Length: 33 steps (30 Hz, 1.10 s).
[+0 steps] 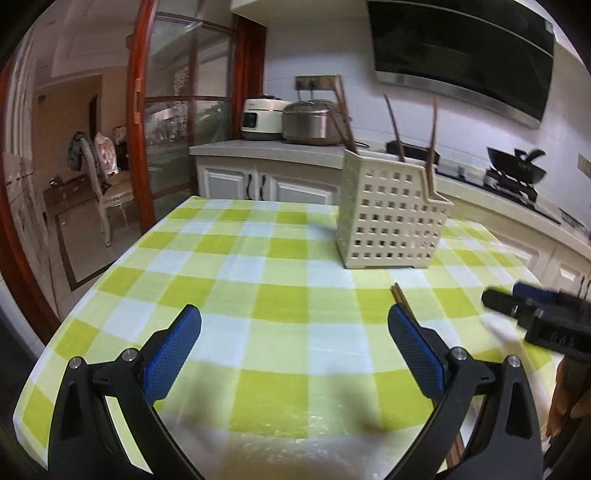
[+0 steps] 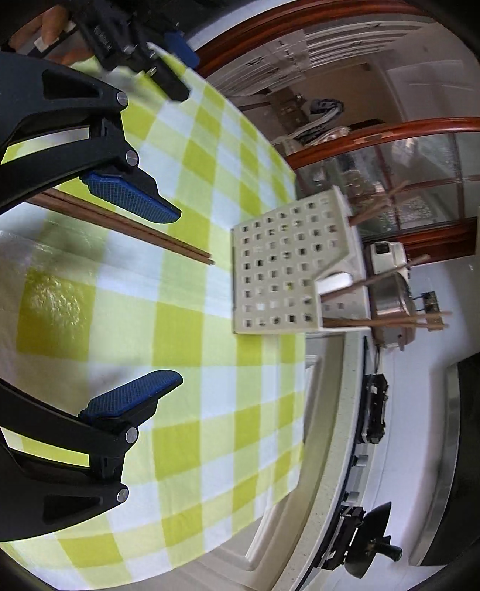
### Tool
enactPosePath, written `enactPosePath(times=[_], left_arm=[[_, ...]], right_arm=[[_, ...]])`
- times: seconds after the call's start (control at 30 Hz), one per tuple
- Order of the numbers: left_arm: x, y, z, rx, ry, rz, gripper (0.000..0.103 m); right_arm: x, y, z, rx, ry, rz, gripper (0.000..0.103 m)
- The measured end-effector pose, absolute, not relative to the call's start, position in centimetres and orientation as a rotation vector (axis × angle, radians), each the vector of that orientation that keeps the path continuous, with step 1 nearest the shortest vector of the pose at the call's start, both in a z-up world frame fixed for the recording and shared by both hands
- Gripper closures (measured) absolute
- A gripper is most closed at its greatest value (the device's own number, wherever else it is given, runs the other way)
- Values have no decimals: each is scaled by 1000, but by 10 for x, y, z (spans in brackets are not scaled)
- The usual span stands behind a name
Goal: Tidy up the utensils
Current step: 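Withdraw the right tool from the caddy toward the loose chopstick, then lower the right tool onto the loose wooden chopstick and close its fingers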
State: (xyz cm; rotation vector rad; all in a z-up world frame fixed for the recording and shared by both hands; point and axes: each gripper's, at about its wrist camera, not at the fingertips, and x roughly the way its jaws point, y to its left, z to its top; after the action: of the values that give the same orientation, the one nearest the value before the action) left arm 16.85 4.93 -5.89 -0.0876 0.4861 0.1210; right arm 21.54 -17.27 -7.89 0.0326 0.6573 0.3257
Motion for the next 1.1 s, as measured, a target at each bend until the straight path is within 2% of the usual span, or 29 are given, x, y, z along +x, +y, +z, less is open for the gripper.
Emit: enactPosePath(times=[0.1, 0.27, 0.37, 0.53, 1.1], left_arm=[[160, 58, -53, -121, 447, 145, 5], [152, 65, -50, -121, 417, 157, 5], [150, 64, -53, -102, 424, 160, 5], [152, 67, -62, -107, 458, 149, 5], [146, 72, -62, -121, 450, 150, 5]], right_arm=[[219, -166, -87, 22, 675, 309, 35], [236, -155, -99, 40, 754, 320, 69], [241, -142, -106, 39, 793, 352, 83], [244, -124, -110, 9, 812, 365, 87], [257, -99, -114, -70, 853, 288, 88]])
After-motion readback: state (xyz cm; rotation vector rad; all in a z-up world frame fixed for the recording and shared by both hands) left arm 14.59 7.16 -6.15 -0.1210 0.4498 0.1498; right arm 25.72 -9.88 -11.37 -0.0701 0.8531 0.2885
